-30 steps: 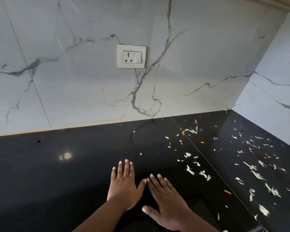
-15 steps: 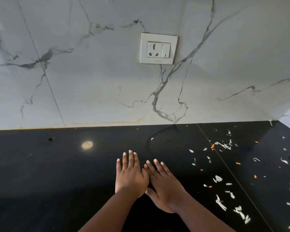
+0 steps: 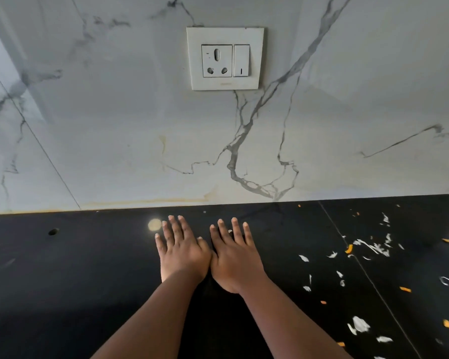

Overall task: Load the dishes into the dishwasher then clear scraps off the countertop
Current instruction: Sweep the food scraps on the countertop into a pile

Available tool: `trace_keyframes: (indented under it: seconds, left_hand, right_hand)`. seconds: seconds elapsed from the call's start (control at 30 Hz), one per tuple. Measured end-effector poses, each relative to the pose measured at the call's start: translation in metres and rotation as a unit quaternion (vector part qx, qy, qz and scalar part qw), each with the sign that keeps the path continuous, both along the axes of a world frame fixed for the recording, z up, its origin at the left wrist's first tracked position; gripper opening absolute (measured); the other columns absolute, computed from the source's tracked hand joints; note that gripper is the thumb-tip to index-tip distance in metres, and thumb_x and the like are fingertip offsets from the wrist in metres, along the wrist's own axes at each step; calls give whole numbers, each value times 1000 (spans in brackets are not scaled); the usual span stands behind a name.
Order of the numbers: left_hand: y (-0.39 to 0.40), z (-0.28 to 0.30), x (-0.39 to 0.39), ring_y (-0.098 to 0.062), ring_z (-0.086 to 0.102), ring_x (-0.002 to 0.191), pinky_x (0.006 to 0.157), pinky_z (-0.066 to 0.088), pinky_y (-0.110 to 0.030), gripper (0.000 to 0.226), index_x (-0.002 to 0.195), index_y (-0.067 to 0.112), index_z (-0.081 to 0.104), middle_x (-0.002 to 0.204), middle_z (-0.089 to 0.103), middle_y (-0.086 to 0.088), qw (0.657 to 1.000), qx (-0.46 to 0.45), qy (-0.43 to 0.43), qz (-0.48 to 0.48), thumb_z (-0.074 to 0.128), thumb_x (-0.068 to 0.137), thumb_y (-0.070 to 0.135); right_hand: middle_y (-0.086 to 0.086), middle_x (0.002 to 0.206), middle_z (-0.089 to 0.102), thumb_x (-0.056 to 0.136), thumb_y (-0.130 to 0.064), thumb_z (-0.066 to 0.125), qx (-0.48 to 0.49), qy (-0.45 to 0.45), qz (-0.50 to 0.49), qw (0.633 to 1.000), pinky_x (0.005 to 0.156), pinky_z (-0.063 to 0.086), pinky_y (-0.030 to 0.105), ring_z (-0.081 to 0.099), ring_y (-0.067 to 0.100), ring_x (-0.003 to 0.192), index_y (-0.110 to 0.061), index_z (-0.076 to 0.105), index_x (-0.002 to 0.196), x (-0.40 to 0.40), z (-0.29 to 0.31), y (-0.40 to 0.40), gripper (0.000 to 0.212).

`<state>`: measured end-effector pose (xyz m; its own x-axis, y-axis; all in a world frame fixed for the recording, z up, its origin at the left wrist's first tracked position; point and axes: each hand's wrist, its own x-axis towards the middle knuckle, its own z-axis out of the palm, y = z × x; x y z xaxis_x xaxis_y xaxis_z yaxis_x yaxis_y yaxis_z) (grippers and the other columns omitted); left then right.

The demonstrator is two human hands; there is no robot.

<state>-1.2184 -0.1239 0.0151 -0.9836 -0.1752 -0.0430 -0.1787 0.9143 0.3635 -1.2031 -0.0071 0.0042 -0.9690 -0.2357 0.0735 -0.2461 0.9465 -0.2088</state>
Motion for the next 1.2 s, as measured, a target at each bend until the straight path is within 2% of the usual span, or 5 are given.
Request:
trace_keyframes:
  seconds: [0.1,0.43,0.53,0.7,1.2]
  left_hand:
    - [3,0,-7,-23,-26,144,118,-15,-42,72,149,6,-18,158,-22,-11,996,13,30,83,22,95,31]
    - [2,-6,-23,-26,-18,147,117,-14,-47,66,152,3,-5,160,-12,-13,984,1,-15,175,16,96,32]
    - [2,-6,-24,-25,-15,147,117,-12,-48,65,152,4,-2,161,-9,-11,984,-1,-21,176,15,97,32]
    - [4,-7,-26,-28,-13,147,117,-10,-50,69,152,5,-2,161,-7,-13,984,-14,-36,173,17,95,39]
    - [3,-5,-26,-34,-10,147,116,-8,-55,67,153,6,1,160,-7,-18,984,-59,-68,155,15,97,41]
  right_hand:
    - [-1,162,10,82,-58,-28,0,28,28,999,113,-18,49,-9,29,148,-20,16,154,-20,0,-4,92]
    - [-11,162,0,85,-59,-6,52,-34,69,996,115,-16,53,-12,24,148,-27,2,155,-58,10,-8,77]
    - [-6,163,-2,94,-63,9,62,-41,15,997,114,-17,56,-12,28,148,-21,-1,155,-62,8,-9,74]
    - [6,162,-5,84,-78,6,44,-62,-154,985,110,-21,59,-11,36,147,-10,-4,154,-55,6,-13,98]
    - [15,161,-10,96,-61,12,-34,-88,-406,909,118,-9,47,-11,32,147,-1,-11,150,6,7,12,84]
